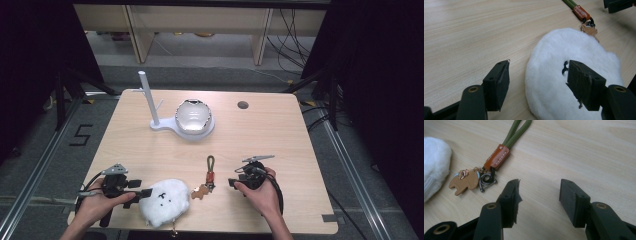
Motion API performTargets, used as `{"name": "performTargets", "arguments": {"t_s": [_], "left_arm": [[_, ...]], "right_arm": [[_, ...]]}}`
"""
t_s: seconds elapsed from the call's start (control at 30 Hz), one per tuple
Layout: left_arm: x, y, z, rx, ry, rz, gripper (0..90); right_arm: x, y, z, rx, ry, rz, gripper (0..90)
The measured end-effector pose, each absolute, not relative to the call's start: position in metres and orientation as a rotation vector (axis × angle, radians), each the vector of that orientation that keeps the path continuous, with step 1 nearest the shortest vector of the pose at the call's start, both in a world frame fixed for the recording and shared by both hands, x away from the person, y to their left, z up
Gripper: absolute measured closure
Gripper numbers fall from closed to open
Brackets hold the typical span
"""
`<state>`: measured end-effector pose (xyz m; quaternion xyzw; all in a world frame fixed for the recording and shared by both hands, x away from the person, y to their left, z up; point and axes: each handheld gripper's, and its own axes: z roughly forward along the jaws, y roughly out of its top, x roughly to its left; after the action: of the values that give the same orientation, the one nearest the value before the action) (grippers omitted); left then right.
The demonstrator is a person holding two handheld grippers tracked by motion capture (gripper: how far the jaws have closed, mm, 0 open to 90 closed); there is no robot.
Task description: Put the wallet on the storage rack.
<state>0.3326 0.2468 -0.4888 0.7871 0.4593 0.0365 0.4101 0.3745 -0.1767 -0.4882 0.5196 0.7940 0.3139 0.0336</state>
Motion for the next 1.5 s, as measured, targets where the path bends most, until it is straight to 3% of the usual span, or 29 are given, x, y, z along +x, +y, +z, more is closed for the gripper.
{"name": "performTargets", "arguments": {"t_s": [1.17,1.5], "left_arm": [[0.338,0.235,-0.498,2.093,1.215,-0.072,32.0],[0.337,0.229,-0.501,2.100,1.245,-0.077,41.3]], "right_arm": [[0.375,-0.167,-0.478,1.548,2.465,0.949,48.4],[0.375,-0.164,-0.479,1.576,2.490,0.917,47.4]]}}
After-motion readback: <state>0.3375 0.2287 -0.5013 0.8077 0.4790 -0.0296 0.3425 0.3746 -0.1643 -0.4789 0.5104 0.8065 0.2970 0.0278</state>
